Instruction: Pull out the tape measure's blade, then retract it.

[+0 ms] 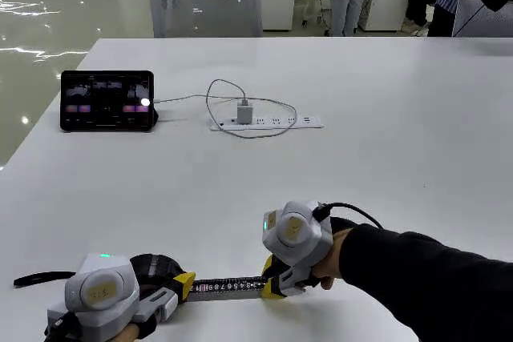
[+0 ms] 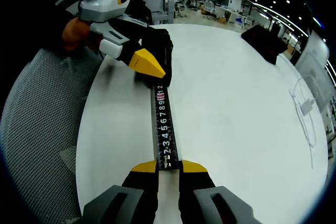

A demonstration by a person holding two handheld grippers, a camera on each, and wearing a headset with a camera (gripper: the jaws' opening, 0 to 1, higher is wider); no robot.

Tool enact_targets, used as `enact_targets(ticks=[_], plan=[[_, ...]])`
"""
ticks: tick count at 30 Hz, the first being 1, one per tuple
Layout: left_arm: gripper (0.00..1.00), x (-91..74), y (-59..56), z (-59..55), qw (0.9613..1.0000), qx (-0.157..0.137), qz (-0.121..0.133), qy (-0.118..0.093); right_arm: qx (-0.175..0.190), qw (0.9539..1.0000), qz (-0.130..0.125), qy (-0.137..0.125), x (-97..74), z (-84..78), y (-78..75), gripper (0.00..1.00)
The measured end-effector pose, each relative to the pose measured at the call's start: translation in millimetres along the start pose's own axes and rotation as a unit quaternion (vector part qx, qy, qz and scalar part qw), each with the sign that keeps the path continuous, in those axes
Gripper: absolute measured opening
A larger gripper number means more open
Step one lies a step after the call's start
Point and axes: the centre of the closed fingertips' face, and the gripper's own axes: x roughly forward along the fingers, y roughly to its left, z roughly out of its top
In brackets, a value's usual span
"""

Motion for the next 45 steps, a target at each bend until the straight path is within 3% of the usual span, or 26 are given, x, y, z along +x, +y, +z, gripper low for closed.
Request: enact_targets(ticks=[45], plan=[[0.62,-0.9,0.1,-0.4,1.0000,-0.001,0.002,0.001,-0.004,0.9995,-0.012,-0.030,15.7,28.2,0.1,0.10]])
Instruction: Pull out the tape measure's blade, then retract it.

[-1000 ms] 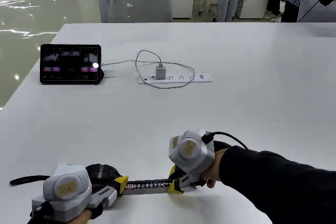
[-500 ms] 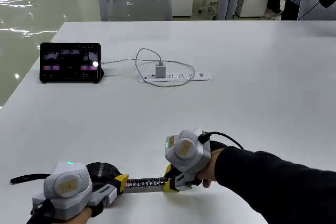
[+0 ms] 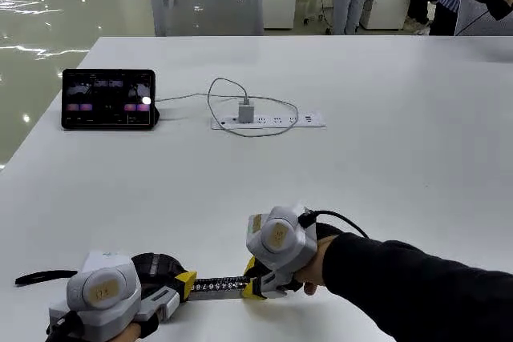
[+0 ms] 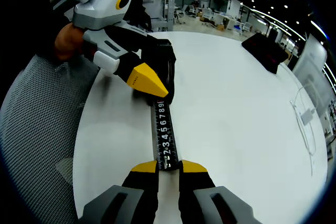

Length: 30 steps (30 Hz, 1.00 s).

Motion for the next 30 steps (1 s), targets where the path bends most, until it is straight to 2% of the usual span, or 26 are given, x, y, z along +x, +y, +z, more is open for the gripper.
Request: enact_targets(ticks=[14,22,30], plan=[[0.62,0.4,0.2,0.0,1.0000,-0.001,0.000,0.000,0.002,1.0000,-0.002,-0.007,4.6,5.2,0.1,0.10],[0.62,-0.4,0.1,-0.1,1.0000,-0.002,0.000,0.000,-0.012,0.9998,-0.001,-0.013,6.5,9.5,1.6,0.10],[0.62,-0.4,0.1,0.1,1.0000,-0.002,-0.001,0.000,-0.001,0.9996,0.000,-0.027,7.8,12.5,1.9,0.10]])
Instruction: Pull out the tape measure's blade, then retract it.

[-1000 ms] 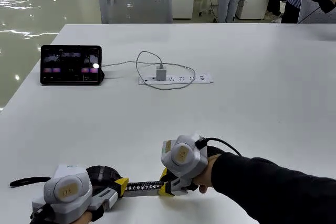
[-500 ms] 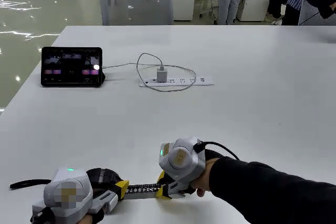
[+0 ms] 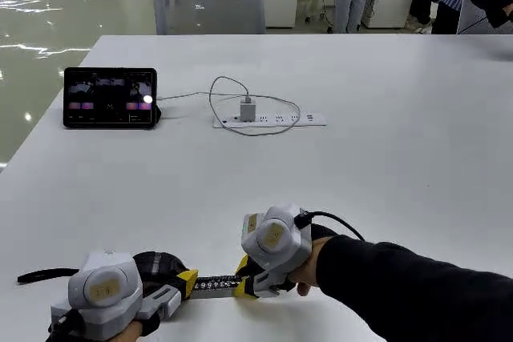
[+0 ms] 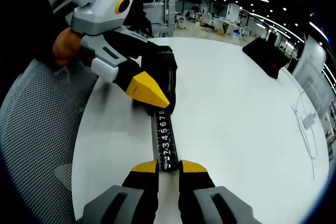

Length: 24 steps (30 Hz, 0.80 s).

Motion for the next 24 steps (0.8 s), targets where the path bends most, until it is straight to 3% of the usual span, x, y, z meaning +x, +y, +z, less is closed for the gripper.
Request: enact_targets(ticks=[24], plan=[[0.62,0.2,0.1,0.3,1.0000,-0.002,-0.001,-0.001,0.003,0.9995,0.002,-0.030,6.6,10.0,2.4,0.10]])
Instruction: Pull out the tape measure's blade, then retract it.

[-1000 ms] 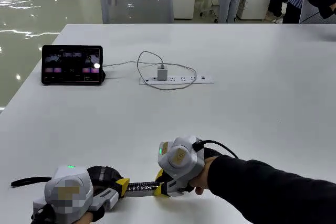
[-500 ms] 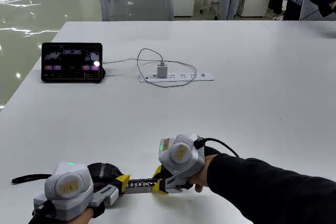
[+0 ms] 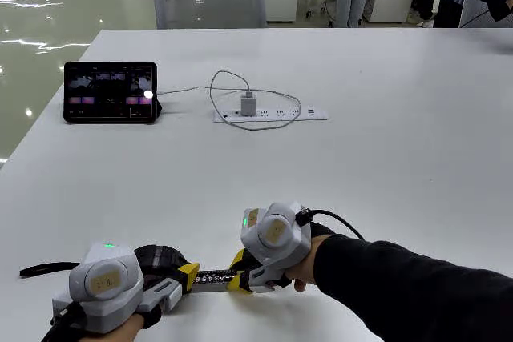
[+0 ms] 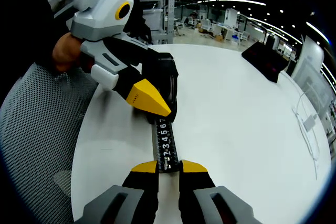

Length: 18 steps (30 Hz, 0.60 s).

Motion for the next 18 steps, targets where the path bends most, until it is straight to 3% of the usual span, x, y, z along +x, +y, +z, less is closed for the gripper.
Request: enact_targets(ticks=[18], plan=[[0.62,-0.4,0.5,0.5,1.0000,-0.004,0.000,-0.001,0.011,0.9999,-0.002,-0.005,6.2,7.8,0.8,0.10]])
